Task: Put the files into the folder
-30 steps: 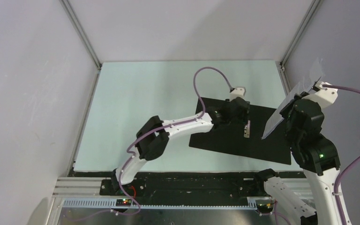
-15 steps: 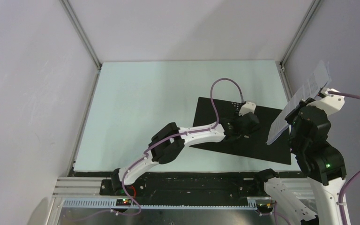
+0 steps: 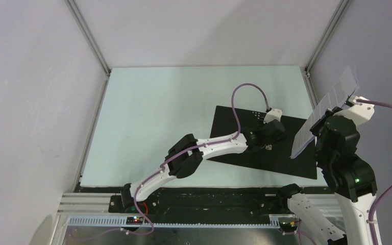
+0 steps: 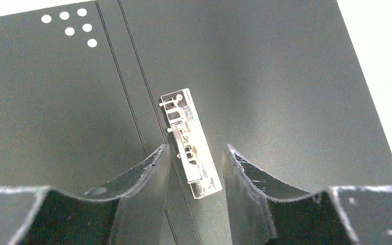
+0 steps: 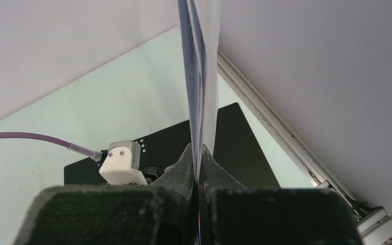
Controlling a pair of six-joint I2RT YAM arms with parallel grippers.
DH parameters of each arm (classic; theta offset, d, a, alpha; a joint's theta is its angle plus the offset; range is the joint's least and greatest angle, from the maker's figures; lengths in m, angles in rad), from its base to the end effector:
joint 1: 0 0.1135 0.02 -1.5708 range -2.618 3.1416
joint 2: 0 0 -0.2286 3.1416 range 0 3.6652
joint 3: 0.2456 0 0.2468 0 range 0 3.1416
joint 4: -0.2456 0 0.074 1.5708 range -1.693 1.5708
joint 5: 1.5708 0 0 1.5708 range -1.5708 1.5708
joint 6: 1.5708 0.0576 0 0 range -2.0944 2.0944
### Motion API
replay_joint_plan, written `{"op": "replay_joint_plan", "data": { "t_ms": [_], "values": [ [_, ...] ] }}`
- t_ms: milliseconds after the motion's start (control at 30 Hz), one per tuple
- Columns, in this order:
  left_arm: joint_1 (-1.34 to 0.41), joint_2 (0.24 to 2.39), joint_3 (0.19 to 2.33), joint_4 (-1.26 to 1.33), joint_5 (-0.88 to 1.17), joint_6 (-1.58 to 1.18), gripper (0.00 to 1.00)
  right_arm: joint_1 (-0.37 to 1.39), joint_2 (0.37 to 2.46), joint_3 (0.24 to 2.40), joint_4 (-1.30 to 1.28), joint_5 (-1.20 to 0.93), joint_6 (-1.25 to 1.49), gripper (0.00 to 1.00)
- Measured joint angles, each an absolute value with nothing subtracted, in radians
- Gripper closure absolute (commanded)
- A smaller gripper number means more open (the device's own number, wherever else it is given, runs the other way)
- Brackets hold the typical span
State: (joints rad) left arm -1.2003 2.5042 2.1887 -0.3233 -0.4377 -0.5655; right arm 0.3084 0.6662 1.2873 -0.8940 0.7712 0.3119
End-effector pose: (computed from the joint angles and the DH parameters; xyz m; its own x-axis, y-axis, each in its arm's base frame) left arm 0.2223 -0.5050 0.1571 -0.5687 0.1236 -0.8132 0.4931 0.8425 -0.2168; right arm 0.1180 -0.0045 0.4118 -0.1150 0.1943 -0.9742 0.4803 0.8693 0.1167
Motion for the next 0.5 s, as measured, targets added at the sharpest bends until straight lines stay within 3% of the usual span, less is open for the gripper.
{"op": "replay_joint_plan", "data": {
  "t_ms": [500],
  "values": [
    [-1.200,2.504,2.156,-0.331,-0.412,-0.565,0.61,0.308,0.659,1.288,-0.902,0.760,0.312,1.00]
  ]
}}
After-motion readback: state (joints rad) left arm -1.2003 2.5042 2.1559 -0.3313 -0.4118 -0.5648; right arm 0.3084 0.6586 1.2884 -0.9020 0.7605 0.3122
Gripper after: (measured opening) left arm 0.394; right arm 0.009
